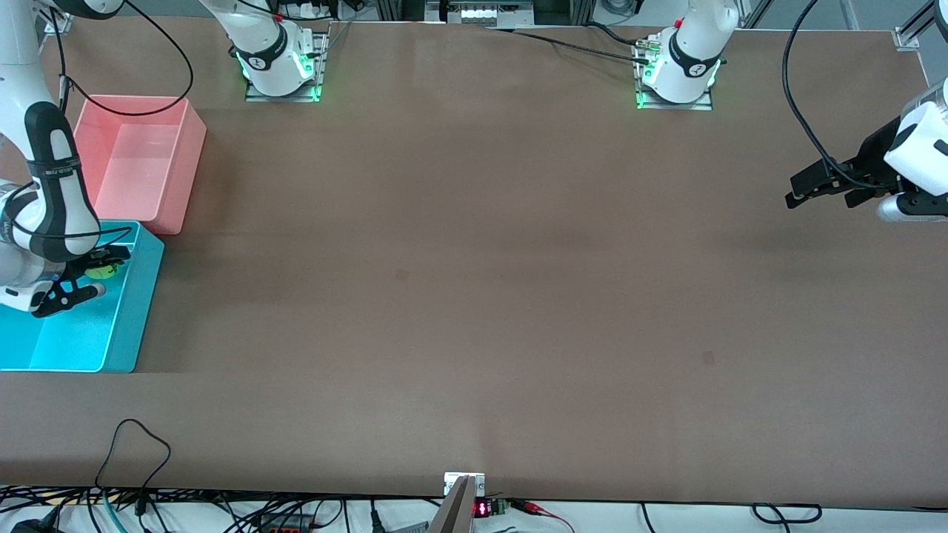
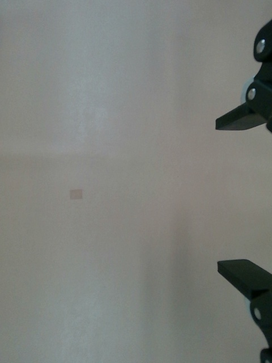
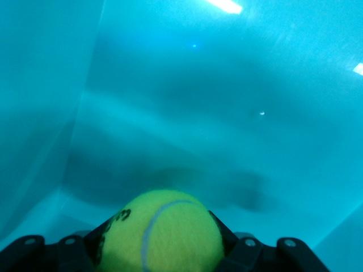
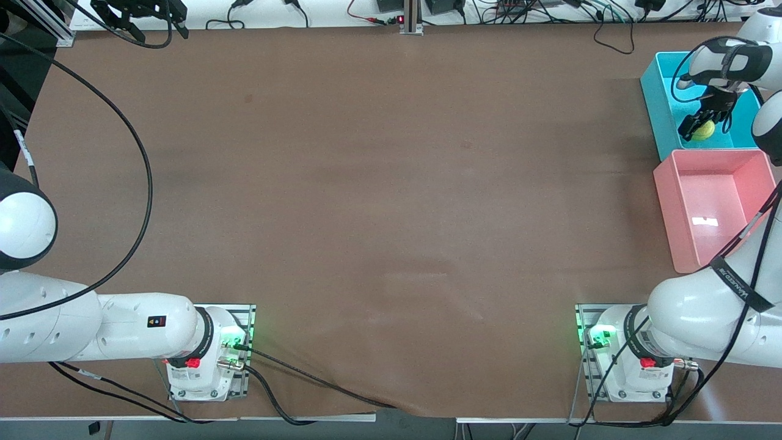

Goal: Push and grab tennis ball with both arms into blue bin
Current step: 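Lower the ball into the cyan bin and open the right gripper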

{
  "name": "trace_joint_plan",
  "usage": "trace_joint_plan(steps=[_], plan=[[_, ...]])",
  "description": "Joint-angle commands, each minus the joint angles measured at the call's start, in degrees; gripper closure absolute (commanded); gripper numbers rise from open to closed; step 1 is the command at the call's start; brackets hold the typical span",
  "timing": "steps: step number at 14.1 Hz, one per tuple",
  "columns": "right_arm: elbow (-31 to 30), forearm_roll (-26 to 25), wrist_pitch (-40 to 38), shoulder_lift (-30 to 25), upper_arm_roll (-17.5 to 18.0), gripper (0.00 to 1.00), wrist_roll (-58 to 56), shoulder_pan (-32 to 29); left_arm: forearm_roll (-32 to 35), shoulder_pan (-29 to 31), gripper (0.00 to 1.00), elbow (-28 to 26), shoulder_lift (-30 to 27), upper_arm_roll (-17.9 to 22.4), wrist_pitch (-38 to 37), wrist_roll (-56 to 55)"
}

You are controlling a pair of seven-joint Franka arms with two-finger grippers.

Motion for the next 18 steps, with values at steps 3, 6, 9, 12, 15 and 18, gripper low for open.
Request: trace_joint_plan(steps=[3, 6, 9, 12, 15, 18], plan=[[-8.66, -0.66, 6.89, -3.84, -0.49, 1.00, -0.43, -0.54, 1.17, 0.07, 0.00, 1.32, 0.17, -0.26, -0.44, 0.69], [-9.90, -0.66, 7.78, -3.66, -0.58, 0.89, -0.43, -0.64, 1.26, -0.01, 0.00, 1.15, 0.00, -0.43, -0.61, 0.69], [-9.81, -0.57, 8.13, -3.57, -0.58, 0.33, 0.01, -0.55, 5.98, -0.02, 0.00, 1.06, -0.27, -3.49, -0.44, 0.86], [-9.46, -0.39, 8.13, -3.84, -0.58, 0.00, 0.36, -0.46, 6.37, 0.86, 0.00, 1.06, -0.36, -5.09, -0.35, 0.78], [-9.02, -0.04, 8.04, -4.80, -0.49, 0.00, 0.53, -0.28, 1.79, 3.93, 0.00, 0.27, -0.62, -5.17, -0.53, 0.78], [-8.50, 0.13, 7.52, -7.78, -0.14, 0.00, 0.54, 0.07, 1.79, 4.03, 0.00, -1.74, -1.84, -5.35, -0.53, 0.78]])
